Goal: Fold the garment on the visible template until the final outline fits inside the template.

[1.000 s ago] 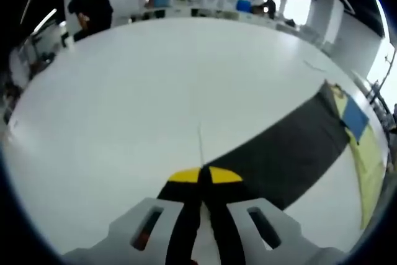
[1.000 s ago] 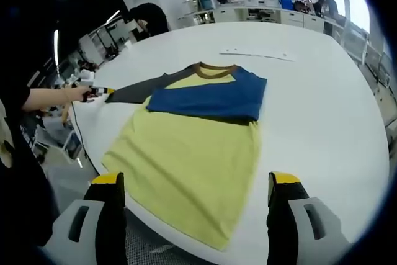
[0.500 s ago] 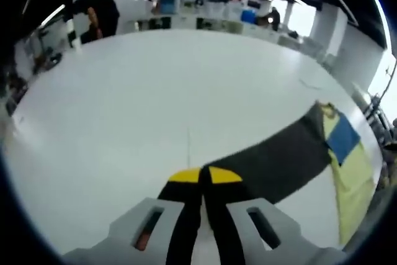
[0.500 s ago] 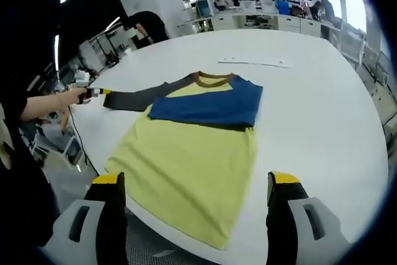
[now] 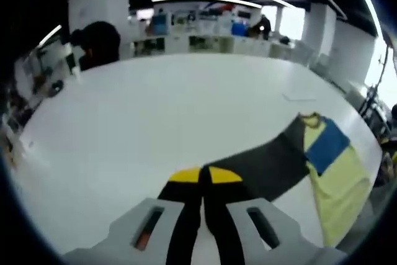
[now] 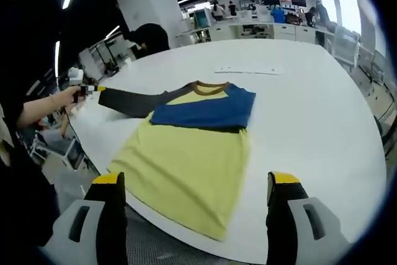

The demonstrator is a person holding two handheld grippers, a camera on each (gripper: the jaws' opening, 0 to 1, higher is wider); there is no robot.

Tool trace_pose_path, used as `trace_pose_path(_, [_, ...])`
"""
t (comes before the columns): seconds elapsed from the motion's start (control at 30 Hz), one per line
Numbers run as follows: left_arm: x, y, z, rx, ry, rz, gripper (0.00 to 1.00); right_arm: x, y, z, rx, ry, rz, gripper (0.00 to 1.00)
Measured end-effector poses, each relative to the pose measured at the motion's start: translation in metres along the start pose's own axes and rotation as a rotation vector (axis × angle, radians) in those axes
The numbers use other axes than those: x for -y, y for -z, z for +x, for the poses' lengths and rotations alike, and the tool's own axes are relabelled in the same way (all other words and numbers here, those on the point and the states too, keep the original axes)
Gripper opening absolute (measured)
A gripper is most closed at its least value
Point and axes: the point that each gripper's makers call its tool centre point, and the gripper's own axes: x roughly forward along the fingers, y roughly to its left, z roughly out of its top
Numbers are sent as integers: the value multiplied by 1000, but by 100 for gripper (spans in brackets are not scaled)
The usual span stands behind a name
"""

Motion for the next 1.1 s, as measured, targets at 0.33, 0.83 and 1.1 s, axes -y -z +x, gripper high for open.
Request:
trace_pose_path(0.33, [3, -35, -22, 45, -26, 33, 0, -1, 4, -16, 38, 8, 16, 94])
trace_pose_path(0.83, [64, -69, -36, 41, 31, 94, 0, 3, 11, -35, 84, 17, 29, 94])
trace_pose_path(1.1, [124, -98, -48, 43, 109, 180, 0, 1, 13, -41, 110, 11, 34, 94])
